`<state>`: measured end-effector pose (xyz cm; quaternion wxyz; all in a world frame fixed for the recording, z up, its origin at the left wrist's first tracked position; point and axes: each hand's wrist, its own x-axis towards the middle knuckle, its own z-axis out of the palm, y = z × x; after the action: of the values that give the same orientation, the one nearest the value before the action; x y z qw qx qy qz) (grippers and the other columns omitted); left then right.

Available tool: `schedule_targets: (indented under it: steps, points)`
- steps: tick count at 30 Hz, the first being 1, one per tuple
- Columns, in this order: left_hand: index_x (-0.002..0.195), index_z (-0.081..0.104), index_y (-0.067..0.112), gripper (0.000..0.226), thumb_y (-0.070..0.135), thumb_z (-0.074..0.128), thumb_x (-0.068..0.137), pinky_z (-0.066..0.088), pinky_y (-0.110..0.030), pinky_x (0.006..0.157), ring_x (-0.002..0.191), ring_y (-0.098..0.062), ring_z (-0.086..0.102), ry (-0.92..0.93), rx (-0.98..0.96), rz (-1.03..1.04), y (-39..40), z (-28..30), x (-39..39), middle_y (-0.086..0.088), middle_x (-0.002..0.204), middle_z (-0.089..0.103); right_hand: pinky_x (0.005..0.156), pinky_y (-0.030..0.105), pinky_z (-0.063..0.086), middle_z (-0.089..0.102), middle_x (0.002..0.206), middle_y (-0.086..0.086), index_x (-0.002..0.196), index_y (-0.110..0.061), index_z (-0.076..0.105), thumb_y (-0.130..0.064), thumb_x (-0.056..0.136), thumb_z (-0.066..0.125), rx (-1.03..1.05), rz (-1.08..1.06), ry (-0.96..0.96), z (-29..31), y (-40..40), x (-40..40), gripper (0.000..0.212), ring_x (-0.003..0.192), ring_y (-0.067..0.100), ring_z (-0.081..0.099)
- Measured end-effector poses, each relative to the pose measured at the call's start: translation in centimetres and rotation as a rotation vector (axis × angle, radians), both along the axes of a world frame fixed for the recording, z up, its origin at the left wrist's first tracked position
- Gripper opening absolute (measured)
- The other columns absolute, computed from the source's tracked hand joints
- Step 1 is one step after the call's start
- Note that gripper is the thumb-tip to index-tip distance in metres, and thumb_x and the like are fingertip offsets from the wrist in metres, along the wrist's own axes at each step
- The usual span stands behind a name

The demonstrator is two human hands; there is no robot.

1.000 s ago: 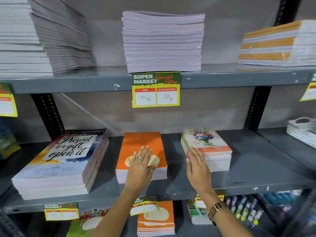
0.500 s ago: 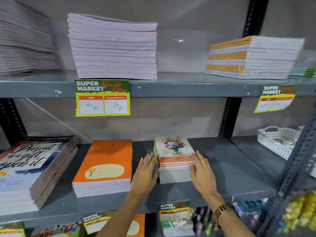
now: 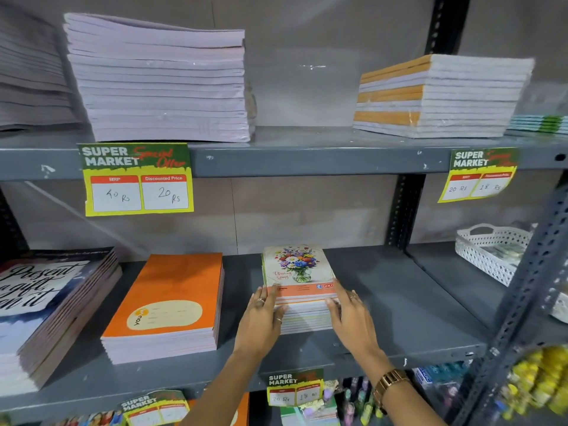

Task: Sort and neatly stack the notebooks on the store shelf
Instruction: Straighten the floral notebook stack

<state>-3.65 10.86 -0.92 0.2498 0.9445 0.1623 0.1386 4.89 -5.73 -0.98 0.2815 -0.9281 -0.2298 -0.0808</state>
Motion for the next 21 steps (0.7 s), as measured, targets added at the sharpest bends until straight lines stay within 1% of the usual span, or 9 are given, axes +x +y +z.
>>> schedule_targets:
  steps: [2,6,10,13,17,21]
  points:
    - [0.143,0.02,0.026,0.05,0.036,0.035,0.096,0.032,-0.04,0.111,0.144,-0.022,0.017,-0.002,0.006,-0.006,0.02,-0.01,-0.01,0.0,0.154,0.025,0.106,0.042,0.038,0.053,0.136,0.015,0.146,-0.014,0.029,-0.025,0.1,0.039,0.0,0.002,0.01,-0.12,-0.02,0.1,0.048,0.136,0.033,0.035]
    - [0.143,0.019,0.026,0.052,0.033,0.039,0.096,0.034,-0.04,0.11,0.144,-0.022,0.02,-0.004,0.0,-0.004,0.06,-0.08,-0.15,-0.001,0.155,0.023,0.11,0.041,0.034,0.051,0.139,0.014,0.145,-0.011,0.03,-0.022,0.1,0.04,0.003,0.023,0.006,0.15,-0.18,0.04,0.047,0.138,0.031,0.034]
    - [0.143,0.02,0.026,0.053,0.031,0.04,0.095,0.039,-0.039,0.107,0.14,-0.023,0.029,-0.018,-0.007,0.012,0.16,-0.12,-0.34,-0.002,0.154,0.025,0.112,0.038,0.03,0.046,0.144,0.01,0.145,-0.01,0.03,-0.021,0.101,0.038,-0.029,0.047,-0.02,0.31,-0.22,-0.28,0.046,0.139,0.029,0.033]
    - [0.144,0.018,0.025,0.053,0.029,0.04,0.096,0.039,-0.039,0.107,0.139,-0.023,0.032,-0.012,0.002,0.012,0.22,-0.13,-0.48,-0.002,0.155,0.025,0.111,0.039,0.033,0.047,0.143,0.011,0.143,-0.008,0.035,-0.019,0.1,0.039,0.001,0.051,-0.037,0.26,-0.17,-0.3,0.044,0.137,0.03,0.035]
    - [0.144,0.018,0.024,0.052,0.025,0.039,0.096,0.039,-0.037,0.107,0.139,-0.023,0.032,-0.005,0.002,0.007,0.2,-0.1,-0.48,-0.002,0.155,0.024,0.107,0.04,0.038,0.055,0.135,0.015,0.139,-0.006,0.042,-0.011,0.099,0.041,0.046,0.042,-0.061,0.36,-0.13,-0.37,0.04,0.131,0.033,0.044]
    - [0.145,0.013,0.024,0.055,0.02,0.039,0.097,0.039,-0.036,0.107,0.14,-0.023,0.029,0.017,0.015,0.008,0.16,-0.08,-0.51,-0.002,0.156,0.021,0.106,0.04,0.039,0.056,0.135,0.013,0.139,-0.008,0.042,-0.007,0.098,0.041,0.052,0.029,-0.055,0.27,-0.02,-0.36,0.041,0.13,0.033,0.046]
